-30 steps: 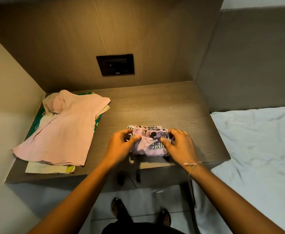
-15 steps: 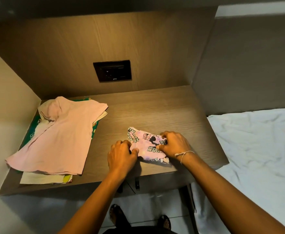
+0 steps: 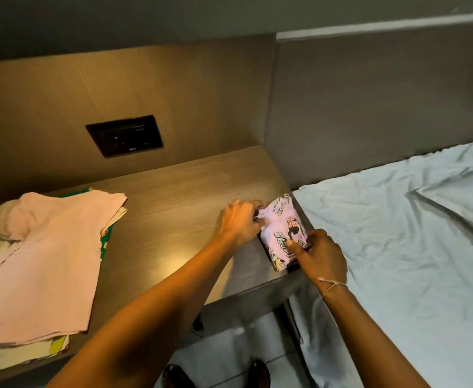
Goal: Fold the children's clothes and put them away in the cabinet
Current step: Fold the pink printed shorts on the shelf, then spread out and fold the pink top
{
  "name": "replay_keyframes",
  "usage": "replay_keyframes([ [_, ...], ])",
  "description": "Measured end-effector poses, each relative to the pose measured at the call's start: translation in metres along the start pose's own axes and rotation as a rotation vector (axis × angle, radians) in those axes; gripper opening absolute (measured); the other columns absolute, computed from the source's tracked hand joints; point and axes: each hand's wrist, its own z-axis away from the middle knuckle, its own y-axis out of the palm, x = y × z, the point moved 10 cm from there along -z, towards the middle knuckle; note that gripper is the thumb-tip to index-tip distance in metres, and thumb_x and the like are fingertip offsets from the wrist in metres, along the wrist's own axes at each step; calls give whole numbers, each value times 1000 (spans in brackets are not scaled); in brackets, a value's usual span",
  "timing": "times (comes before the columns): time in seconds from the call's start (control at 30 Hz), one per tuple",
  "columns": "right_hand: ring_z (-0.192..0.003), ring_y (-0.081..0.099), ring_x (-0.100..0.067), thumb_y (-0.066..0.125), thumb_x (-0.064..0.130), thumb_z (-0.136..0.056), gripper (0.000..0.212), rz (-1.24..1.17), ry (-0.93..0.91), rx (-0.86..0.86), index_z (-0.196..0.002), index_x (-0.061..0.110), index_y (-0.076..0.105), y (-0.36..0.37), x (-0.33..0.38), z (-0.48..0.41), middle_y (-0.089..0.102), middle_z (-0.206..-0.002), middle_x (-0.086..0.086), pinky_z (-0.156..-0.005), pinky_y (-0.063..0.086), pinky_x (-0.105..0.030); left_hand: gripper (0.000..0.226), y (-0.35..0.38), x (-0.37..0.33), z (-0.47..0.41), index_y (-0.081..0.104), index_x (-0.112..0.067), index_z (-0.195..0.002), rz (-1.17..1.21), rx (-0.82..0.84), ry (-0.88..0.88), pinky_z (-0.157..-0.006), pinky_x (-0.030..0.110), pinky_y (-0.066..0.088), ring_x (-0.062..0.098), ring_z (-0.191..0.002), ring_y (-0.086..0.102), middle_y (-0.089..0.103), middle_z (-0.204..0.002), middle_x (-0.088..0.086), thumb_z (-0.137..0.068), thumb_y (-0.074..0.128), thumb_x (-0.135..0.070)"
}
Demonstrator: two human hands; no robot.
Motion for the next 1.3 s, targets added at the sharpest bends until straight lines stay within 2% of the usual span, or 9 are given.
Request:
replay_keyframes([
  [0.07, -109, 56, -36, 60, 53, -83, 53, 104, -101, -8, -123, 19, 54, 0, -1, -5, 62, -122, -11, -85, 51, -47, 73, 15, -6, 16, 35, -23, -145, -77, 36, 66, -113, 49, 26, 27, -141, 29, 38, -152, 2, -86, 53, -60],
  [0.13, -127, 45, -34, 51, 41, -93, 53, 128, -277, 28, -141, 20, 42, 6, 9, -7, 50, -142, -9, -99, 43, -47, 85, 27, -10, 41, 21, -16, -151, -125, 50, 131, -117, 51, 9, 26, -148, 11, 19, -160, 6, -86, 37, -69],
  [0.23, -149, 8, -25, 24, 48, -95, 65, 233, -408, 270, -153, 23, 10, 44, 13, -6, 10, -162, 0, -119, 11, -45, 96, 53, 0, 61, 7, -18, -154, -190, 146, 129, -119, 52, -2, 24, -149, -6, 0, -163, 4, -80, 17, -78],
  [0.47, -149, -11, -24, 12, 55, -91, 71, 334, -383, 265, -153, 26, -3, 47, 16, -13, -6, -163, 2, -117, -7, -49, 91, 34, 9, 69, 6, -21, -154, -232, 105, 121, -117, 55, -10, 23, -147, -15, -2, -163, 1, -83, 15, -78],
  [0.6, -149, 6, -29, 27, 52, -93, 67, 197, -466, 38, -152, 22, 20, 35, 79, 13, 18, -161, -4, -118, 0, -47, 67, -27, 66, 132, 29, -22, -149, -160, -150, -13, -119, 52, 8, 25, -149, 4, 17, -161, 3, -91, 35, -57],
  [0.7, -148, 14, -30, 26, 56, -87, 69, 124, -609, 217, -148, 23, 34, 89, 151, 43, 32, -156, -4, -118, 7, -47, 49, -85, 145, 203, 53, -25, -132, -177, -376, -252, -98, 46, 39, 27, -131, 42, 50, -142, 3, -85, 60, -39],
  [0.87, -146, 20, -29, 46, 42, -95, 55, 186, -907, 539, -146, 25, 37, 196, 259, 102, 38, -152, -1, -116, 17, -45, 35, -109, 254, 293, 70, -26, -106, -256, -327, -656, -76, 40, 45, 25, -99, 58, 67, -109, 0, -76, 72, -45],
  [1.07, -134, 38, -29, 59, 33, -86, 52, 230, -1219, 594, -137, 27, 49, 252, 331, 155, 52, -141, 0, -108, 35, -46, 15, -119, 268, 315, 76, -18, -89, -122, -474, -623, -63, 29, 53, 18, -80, 64, 74, -90, 0, -80, 73, -29],
  [1.3, -141, 28, -34, 67, 27, -85, 54, 249, -1216, 285, -134, 29, 46, 272, 413, 140, 41, -148, -8, -113, 29, -54, 20, -190, 261, 339, 73, -14, -93, -12, -735, -555, -55, 6, 37, 13, -70, 67, 74, -82, 1, -84, 69, -32],
])
